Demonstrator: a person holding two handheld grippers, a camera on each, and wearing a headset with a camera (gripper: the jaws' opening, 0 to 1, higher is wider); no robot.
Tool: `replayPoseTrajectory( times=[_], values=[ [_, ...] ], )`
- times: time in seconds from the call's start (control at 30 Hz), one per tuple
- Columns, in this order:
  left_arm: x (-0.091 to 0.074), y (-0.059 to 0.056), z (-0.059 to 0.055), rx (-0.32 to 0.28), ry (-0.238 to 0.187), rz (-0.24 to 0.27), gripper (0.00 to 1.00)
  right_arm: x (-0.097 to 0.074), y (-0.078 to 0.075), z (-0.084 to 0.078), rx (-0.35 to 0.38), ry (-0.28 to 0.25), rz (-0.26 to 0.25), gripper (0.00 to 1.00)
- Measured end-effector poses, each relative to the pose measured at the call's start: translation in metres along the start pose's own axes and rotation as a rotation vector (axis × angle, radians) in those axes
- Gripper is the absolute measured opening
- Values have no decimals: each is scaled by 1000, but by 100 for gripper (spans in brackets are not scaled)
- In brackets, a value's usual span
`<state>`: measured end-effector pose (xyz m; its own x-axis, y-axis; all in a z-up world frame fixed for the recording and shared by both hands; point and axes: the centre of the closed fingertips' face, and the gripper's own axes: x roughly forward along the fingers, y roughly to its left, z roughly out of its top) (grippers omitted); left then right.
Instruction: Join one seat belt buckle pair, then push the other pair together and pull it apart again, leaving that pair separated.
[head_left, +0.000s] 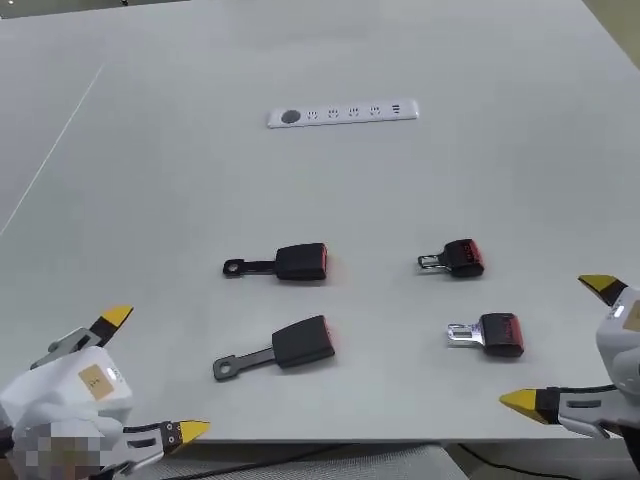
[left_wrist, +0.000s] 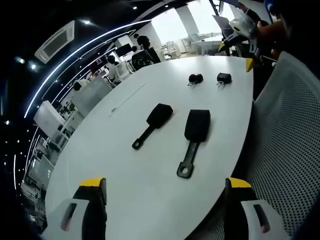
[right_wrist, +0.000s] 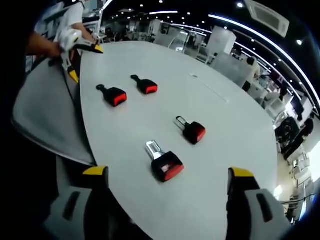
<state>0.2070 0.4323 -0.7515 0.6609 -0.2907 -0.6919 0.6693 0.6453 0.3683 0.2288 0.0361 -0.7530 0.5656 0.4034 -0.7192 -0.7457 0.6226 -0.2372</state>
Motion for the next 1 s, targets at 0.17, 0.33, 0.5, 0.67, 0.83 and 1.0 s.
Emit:
replayPoseTrajectory(
  times=[0.17, 0.33, 0.5, 0.67, 0.83, 1.0],
  values=[
    [0, -1, 1, -6, -3, -2, 100, 0, 2, 0, 15, -4, 2, 100],
    [-1, 0, 4, -18, -13, 2, 100, 1, 3, 1, 14, -5, 4, 100],
    [-2, 1, 6, -34, -23, 7, 100, 1, 2, 1, 14, -5, 5, 100],
    [-2, 2, 7, -50, -29, 12, 100, 1, 2, 3, 15, -9, 6, 100],
    [-2, 2, 6, -54, -27, 8, 100, 1, 1, 2, -17, 5, 7, 99],
    [-3, 2, 4, -108, -9, -23, 90, -3, -1, -1, -7, 27, 14, 83]
  ],
)
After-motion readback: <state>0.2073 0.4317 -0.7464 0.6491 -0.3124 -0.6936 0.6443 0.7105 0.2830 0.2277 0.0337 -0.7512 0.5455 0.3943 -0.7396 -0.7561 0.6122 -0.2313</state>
